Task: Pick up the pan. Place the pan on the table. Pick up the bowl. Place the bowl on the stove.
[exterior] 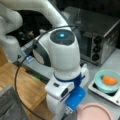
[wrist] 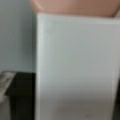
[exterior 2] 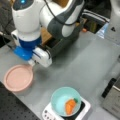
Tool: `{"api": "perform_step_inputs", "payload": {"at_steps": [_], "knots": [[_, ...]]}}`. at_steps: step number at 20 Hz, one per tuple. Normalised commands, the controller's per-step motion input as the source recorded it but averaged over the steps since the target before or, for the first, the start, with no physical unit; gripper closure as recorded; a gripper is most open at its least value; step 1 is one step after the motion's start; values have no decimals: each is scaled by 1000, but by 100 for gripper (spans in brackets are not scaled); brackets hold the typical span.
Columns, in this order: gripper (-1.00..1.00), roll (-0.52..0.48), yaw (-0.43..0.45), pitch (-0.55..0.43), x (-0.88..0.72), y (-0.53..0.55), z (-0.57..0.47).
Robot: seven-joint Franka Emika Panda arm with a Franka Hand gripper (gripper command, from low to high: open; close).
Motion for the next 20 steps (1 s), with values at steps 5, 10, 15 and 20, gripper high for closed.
{"api": "perform_step_inputs", "payload": {"at_steps": [5, 10, 15, 20], "knots": [[100, 17, 7, -24, 8, 56, -121], [100, -25, -35, -107, 52, 108, -320], [100, -46, -68, -118, 11, 111, -200], [100, -43, -71, -132, -46, 88, -104]]}}
